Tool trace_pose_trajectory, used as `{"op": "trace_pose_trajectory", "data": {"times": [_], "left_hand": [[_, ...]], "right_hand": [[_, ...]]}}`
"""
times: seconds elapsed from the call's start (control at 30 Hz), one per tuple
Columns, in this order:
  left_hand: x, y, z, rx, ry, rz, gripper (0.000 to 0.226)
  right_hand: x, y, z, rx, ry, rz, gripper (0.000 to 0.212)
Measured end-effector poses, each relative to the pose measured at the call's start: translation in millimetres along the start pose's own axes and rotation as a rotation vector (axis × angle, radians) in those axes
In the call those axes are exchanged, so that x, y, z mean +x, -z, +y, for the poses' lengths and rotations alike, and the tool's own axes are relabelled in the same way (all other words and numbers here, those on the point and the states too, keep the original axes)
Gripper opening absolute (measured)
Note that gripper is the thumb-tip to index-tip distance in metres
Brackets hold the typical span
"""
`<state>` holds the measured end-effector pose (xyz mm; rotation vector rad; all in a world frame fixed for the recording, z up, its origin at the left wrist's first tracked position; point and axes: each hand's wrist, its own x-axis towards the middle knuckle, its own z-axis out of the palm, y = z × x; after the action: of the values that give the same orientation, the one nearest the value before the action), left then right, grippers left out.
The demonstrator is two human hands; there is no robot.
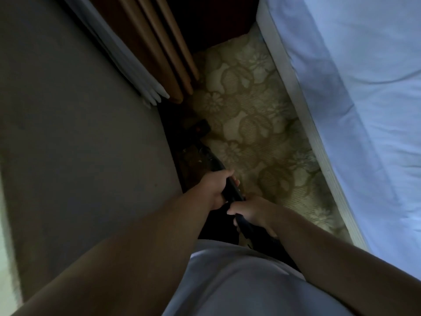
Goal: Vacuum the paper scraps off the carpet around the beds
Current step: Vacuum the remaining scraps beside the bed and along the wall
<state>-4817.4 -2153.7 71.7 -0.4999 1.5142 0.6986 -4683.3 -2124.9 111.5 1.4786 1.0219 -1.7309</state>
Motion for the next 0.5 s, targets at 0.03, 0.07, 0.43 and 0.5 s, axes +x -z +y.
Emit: {"op": "trace_pose_trajectory", "data": {"times": [0.03, 0.07, 0.43, 0.5], "left_hand": [[-4, -4, -6, 0.001, 0.003, -0.005, 0.019], [-6, -8, -13, -0.001, 0.003, -0.012, 0.019], [-36, -71, -169, -0.170, -0.083, -0.034, 0.008], [-44, -84, -211, -0.226, -0.079, -0.044, 0.007]], "right_hand": [[-5, 3, 6, 0.001, -0.001, -0.001, 0.027], [-11, 6, 13, 0.000, 0.003, -0.005, 0.028], [-49, 32, 168, -0.059, 0.095, -0.061, 0.027], [-52, 31, 209, -0.081, 0.091, -0.069, 0.027]]}}
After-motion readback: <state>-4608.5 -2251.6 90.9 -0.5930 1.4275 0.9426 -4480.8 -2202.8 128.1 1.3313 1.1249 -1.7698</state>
